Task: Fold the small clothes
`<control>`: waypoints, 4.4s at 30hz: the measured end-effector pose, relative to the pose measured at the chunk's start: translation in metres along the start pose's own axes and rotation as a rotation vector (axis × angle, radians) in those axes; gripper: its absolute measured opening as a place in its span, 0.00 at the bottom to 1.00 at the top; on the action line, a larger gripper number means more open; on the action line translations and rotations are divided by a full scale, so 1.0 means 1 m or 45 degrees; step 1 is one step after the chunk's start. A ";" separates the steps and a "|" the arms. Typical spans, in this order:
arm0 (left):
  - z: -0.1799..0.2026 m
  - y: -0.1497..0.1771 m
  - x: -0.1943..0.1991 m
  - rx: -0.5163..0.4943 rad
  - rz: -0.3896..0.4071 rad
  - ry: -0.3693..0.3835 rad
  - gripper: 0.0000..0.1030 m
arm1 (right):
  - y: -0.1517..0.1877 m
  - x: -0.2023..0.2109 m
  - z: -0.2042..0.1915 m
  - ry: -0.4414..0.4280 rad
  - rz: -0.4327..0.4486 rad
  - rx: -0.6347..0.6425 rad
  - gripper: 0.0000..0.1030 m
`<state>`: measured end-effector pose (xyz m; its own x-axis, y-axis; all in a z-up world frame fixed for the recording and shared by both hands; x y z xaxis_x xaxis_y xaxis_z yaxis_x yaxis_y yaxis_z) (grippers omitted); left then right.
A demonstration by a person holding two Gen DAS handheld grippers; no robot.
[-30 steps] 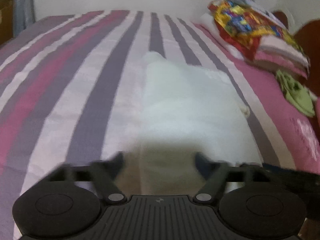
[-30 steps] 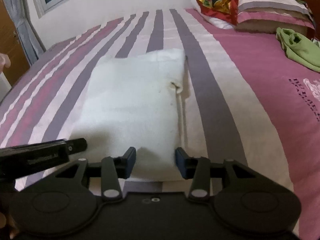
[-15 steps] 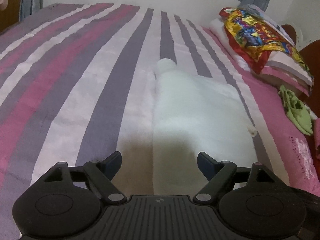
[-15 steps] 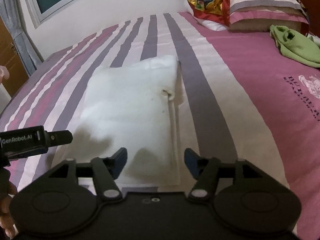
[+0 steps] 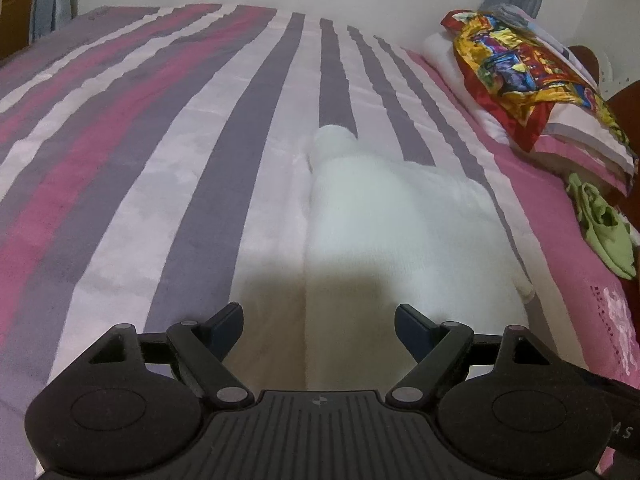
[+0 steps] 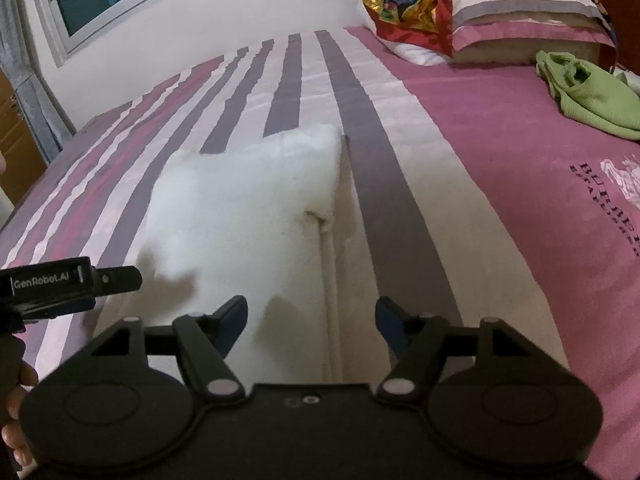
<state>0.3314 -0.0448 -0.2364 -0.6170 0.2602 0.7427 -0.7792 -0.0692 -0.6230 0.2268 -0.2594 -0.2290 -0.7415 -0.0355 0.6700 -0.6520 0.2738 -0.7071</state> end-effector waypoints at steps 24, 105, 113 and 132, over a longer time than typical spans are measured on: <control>0.006 -0.013 -0.045 -0.005 -0.064 0.144 0.79 | -0.038 -0.050 0.012 -0.037 -0.033 -0.060 0.70; -0.098 -0.033 0.070 0.031 0.167 0.064 0.38 | -0.053 -0.011 -0.157 -0.466 0.077 0.034 0.30; -0.139 0.004 0.029 0.110 0.034 -0.007 0.43 | -0.018 -0.055 -0.147 -0.364 -0.039 0.011 0.31; -0.112 -0.050 0.029 0.083 0.153 0.009 0.52 | -0.052 -0.063 -0.158 -0.235 0.048 0.135 0.37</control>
<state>0.3651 0.0745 -0.2110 -0.7055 0.2527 0.6621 -0.7055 -0.1626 -0.6898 0.3320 -0.1198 -0.1986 -0.7760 -0.2053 0.5964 -0.6287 0.1757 -0.7575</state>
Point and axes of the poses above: each gripper's, at about its wrist camera, not at the fingertips, and x roughly against the way its jaws point, z to its right, y to its underside, the point moved 5 cm from there along -x, roughly the way its jaws point, and after that the axes turned 1 degree about -y, right-handed, at the moved point
